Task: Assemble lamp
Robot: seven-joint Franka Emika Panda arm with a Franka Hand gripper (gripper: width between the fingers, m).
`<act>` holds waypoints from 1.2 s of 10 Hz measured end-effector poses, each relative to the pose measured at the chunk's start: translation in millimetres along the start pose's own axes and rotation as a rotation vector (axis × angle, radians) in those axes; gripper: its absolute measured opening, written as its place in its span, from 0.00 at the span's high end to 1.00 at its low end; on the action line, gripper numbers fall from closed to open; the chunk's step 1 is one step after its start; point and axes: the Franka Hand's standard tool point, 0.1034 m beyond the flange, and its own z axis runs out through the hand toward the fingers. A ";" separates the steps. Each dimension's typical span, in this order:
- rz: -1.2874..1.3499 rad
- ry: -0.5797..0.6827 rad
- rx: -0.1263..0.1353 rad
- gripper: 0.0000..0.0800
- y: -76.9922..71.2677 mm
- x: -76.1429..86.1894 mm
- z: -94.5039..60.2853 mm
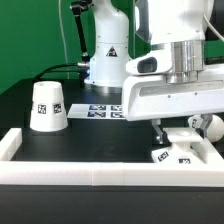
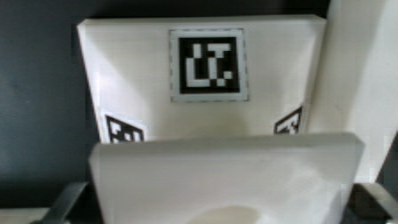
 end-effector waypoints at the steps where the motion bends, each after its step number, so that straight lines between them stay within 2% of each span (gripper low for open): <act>1: 0.000 -0.001 0.000 0.21 -0.1 -0.3 0.2; 2: 0.000 -0.001 0.000 0.15 -0.1 -0.3 0.2; 4: 0.005 -0.001 -0.001 0.13 0.4 -5.8 -6.2; 8: -0.001 -0.031 -0.008 0.13 -7.8 -50.2 -30.5; 9: 0.000 -0.038 -0.005 0.13 -16.6 -59.0 -33.7; 10: -0.005 -0.041 -0.001 0.13 -31.9 -65.8 -37.1; 12: 0.013 -0.038 0.006 0.13 -57.5 -71.2 -41.0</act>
Offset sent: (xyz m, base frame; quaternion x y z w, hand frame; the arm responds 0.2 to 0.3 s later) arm -0.0274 -0.0116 0.0180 -0.0147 -0.0156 0.0337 0.9992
